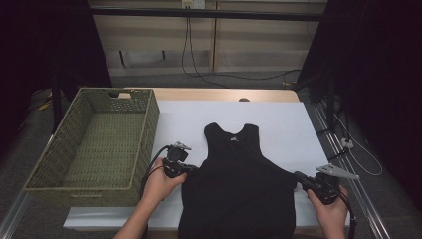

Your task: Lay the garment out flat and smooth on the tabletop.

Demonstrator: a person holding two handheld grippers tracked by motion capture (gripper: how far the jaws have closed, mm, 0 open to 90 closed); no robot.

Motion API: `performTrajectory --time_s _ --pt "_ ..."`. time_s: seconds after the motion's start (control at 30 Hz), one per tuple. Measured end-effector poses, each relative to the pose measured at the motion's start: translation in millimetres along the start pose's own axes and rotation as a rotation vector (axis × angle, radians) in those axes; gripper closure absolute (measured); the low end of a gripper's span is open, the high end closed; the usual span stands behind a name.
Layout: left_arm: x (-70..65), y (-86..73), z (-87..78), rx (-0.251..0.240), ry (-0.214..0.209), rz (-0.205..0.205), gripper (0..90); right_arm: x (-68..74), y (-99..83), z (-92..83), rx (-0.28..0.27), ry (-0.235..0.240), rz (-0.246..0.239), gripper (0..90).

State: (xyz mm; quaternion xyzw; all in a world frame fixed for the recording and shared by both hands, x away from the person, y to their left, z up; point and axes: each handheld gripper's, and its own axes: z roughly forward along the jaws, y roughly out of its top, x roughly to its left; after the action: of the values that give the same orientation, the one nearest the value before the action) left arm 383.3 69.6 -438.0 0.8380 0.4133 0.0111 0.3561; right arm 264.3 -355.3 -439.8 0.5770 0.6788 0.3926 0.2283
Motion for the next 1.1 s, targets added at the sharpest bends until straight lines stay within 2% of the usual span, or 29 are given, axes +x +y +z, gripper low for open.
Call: performTrajectory --time_s 0.07,0.13,0.17,0.23,0.33,0.4,0.53,0.7,0.8,0.93,1.03,1.1 --pt "1.7 3.9 -6.4 -0.047 0.011 -0.006 86.2 -2.3 2.1 -2.5 -0.016 -0.020 0.003 88.7" --pt "1.5 8.0 -14.7 -0.101 0.025 -0.021 86.4 -5.1 5.1 -5.0 -0.036 -0.060 -0.001 88.9" --pt "1.9 9.9 -18.9 -0.114 0.019 -0.021 86.5 -7.0 6.6 -6.1 -0.043 -0.063 0.002 88.9" --pt "2.7 12.7 -23.8 -0.145 0.036 -0.026 86.6 -10.0 7.9 -7.3 -0.051 -0.086 -0.012 88.9" --pt "5.1 13.9 -21.9 -0.138 0.035 -0.038 86.6 -12.6 6.7 -5.3 -0.036 -0.076 -0.013 88.8" --pt "4.9 13.5 -18.0 -0.123 0.041 -0.030 86.5 -11.3 4.9 -3.7 -0.025 -0.074 -0.020 88.6" --pt "3.2 13.6 -16.1 -0.118 0.015 -0.021 86.3 -8.6 3.5 -1.6 -0.019 -0.055 -0.032 87.0" --pt "5.8 13.1 -12.9 -0.117 0.015 -0.022 86.2 -10.6 3.7 0.8 -0.008 -0.072 -0.051 88.8" --pt "5.9 14.2 -9.4 -0.119 0.028 -0.014 86.2 -15.3 9.6 3.3 -0.033 -0.093 -0.039 89.1" --pt "7.9 12.7 -6.0 -0.112 0.025 -0.016 86.2 -20.6 11.7 13.5 -0.021 -0.101 -0.044 89.1" --pt "9.7 11.6 -5.1 -0.109 0.018 -0.019 86.1 -21.5 9.3 17.0 -0.009 -0.098 -0.036 88.5" --pt "9.1 12.1 -4.8 -0.105 0.014 -0.013 86.1 -19.9 8.4 16.2 -0.013 -0.070 -0.026 87.8"
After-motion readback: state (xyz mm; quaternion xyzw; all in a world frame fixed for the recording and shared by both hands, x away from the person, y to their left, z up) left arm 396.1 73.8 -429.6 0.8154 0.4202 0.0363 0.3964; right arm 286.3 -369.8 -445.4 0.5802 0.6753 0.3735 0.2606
